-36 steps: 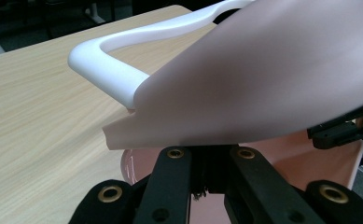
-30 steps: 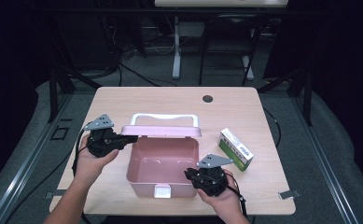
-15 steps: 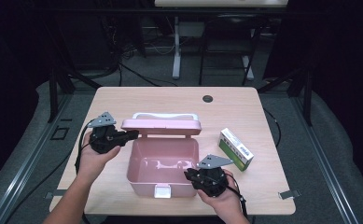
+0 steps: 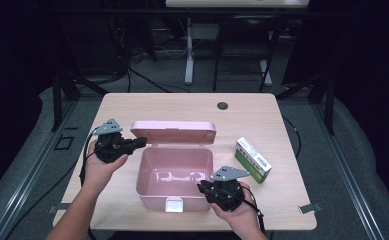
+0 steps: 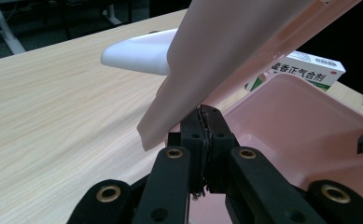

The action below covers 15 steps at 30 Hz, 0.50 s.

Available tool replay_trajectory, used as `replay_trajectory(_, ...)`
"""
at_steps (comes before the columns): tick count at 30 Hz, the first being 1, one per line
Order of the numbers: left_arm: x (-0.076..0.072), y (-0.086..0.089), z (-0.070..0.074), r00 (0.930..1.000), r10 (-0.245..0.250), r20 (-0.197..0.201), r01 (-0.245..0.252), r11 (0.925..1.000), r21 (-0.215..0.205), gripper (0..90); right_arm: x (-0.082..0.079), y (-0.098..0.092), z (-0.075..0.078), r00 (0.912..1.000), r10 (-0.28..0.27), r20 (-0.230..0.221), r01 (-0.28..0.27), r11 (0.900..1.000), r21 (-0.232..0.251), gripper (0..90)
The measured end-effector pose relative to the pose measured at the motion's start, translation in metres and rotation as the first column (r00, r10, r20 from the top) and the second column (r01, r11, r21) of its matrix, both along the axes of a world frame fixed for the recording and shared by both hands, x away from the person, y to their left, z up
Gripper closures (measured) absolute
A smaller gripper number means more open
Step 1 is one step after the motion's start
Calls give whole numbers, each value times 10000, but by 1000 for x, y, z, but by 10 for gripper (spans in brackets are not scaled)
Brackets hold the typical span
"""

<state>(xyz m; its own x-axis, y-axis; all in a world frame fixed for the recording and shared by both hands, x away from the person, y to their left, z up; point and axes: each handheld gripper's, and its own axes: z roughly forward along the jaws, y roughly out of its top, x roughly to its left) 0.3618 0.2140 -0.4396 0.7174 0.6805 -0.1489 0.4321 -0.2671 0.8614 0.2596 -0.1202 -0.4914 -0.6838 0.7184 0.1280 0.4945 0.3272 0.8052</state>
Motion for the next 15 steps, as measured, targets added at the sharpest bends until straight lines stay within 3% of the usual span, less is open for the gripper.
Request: replay_trajectory(15,6,2,-6,9997,80,-221,-80,10000,33,887,0,0,0,10000,13,41,-13,10000,4,790)
